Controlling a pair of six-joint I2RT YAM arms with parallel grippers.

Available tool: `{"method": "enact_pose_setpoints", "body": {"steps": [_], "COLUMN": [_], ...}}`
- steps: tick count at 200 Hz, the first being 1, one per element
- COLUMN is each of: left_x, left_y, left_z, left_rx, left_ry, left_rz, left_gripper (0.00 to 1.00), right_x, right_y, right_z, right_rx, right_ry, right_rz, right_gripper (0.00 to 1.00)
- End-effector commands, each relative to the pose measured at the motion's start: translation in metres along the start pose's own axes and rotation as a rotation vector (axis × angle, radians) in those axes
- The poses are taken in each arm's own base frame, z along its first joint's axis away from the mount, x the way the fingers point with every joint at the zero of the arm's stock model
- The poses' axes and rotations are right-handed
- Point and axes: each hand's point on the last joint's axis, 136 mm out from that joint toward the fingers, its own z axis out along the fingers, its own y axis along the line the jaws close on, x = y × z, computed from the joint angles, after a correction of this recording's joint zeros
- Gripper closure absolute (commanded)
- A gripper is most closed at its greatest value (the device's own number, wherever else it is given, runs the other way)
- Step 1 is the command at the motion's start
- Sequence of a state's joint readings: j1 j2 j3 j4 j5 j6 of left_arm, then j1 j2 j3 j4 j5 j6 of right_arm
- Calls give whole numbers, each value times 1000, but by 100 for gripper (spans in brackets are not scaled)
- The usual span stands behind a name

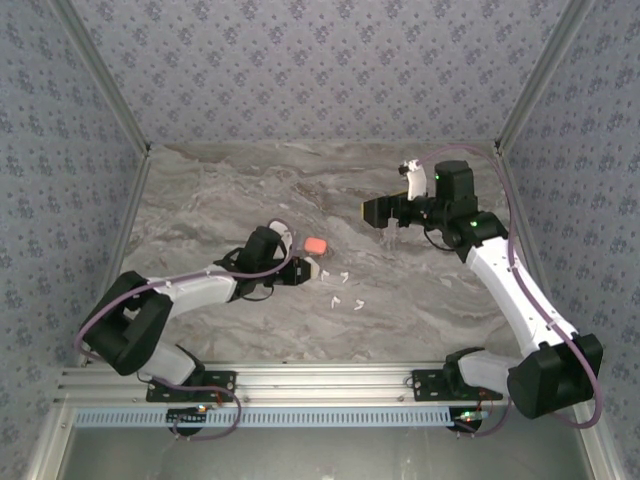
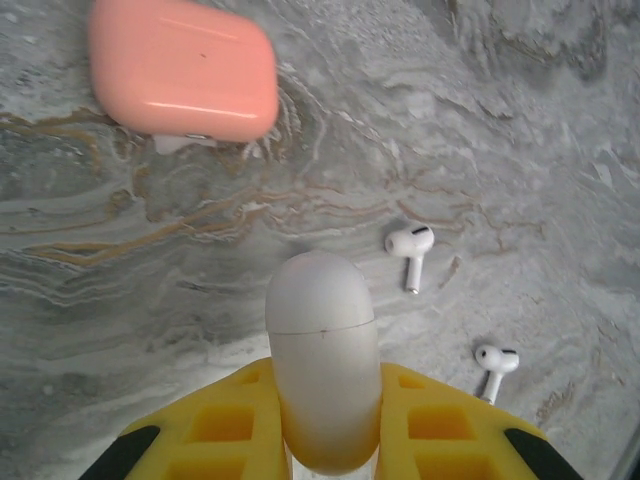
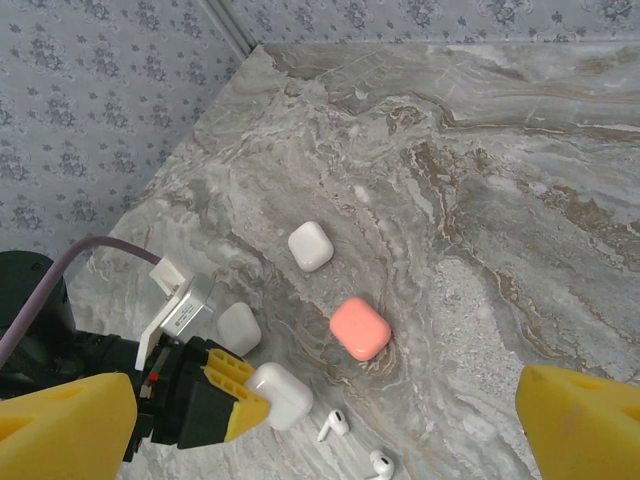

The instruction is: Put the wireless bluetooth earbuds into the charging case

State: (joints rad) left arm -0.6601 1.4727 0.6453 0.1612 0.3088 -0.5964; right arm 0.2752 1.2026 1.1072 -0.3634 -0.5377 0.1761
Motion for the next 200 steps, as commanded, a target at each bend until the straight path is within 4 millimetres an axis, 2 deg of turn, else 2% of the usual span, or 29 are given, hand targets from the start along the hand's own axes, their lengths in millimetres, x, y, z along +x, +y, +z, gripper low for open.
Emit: {"method": "enact_pose_setpoints", "body": {"steps": [1, 45, 99, 118, 160, 175, 200], "left_x": [-17, -6, -5, -9, -34, -48, -76], "left_y": [3, 11, 21, 25, 24, 24, 32], "left_z": [4, 17, 17, 10, -28, -51, -95], "left_rx": [-10, -13, -59, -89, -106, -116, -138], "left_ry": [-54, -3, -5, -18, -109, -174, -307], "left_rz": [-40, -72, -83, -68, -41, -38, -66], "left_gripper": [94, 87, 58, 54, 41, 34, 21], "right_x": [4, 1, -8, -7, 8, 14, 30], "right_y": [-4, -10, -19, -23, -28, -29, -24], "right_z": [-6, -12, -19, -19, -6, 4, 32], "right_rx": [24, 30, -5, -29, 31, 79, 144], "right_ry": [-3, -31, -117, -139, -68, -27, 102], "right_rz": [4, 40, 155, 200, 158, 123, 35], "right_gripper": [0, 0, 0, 0, 0, 2, 9]}}
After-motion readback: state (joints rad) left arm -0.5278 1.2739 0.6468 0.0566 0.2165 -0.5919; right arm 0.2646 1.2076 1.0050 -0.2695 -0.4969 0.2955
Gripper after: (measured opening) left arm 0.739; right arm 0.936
